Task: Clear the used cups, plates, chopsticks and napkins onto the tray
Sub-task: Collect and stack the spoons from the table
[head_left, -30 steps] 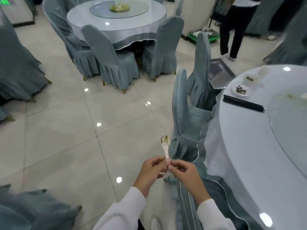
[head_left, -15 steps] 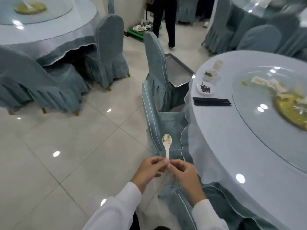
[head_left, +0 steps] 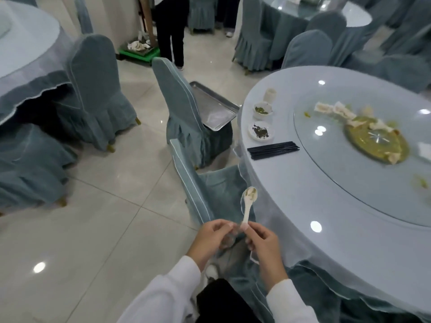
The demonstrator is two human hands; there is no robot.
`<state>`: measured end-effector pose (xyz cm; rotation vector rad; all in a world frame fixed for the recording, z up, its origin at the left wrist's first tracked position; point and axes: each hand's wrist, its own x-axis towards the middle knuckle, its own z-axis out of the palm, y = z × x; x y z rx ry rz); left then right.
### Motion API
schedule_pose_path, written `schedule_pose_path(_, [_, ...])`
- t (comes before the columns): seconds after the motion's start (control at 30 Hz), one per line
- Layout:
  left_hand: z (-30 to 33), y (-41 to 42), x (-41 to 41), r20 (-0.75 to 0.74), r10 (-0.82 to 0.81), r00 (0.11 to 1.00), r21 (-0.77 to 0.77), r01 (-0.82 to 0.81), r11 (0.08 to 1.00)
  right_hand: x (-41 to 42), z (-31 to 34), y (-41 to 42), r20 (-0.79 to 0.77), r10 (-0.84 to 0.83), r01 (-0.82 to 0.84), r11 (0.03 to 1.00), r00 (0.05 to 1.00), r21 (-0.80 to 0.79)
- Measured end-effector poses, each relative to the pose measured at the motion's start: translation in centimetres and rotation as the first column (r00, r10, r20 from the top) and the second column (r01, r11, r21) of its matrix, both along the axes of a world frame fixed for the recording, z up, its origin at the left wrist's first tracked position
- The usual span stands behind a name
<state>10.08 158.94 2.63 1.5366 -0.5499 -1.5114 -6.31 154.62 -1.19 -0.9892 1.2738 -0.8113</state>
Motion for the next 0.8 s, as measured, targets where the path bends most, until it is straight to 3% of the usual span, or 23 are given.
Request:
schedule_pose_path(0.23, [-1.7,-6.5,2.6,0.093,-0.044,0.995,-0.004,0.045,0.999,0.7,-1.6,-6.1,0.033,-0.138,0.136,0.990,0.990,0.045])
schedule_pose_path(0.4, [-3.1,-12.4,4.7,0.209,-0.096,0.973,0.019,0.095,0.995,1.4,-3.6,-12.2,0.082,-0.269,0.252,0.952,0.960,0.174])
schedule_pose_path(0.8, [-4.7,-26.2,5.5,0.264,-0.185,0.947,0.182,0.140,0.973,0.4,-7.8,-28.1,-0.018,-0.396,0.377,0.858,0.918,0.348])
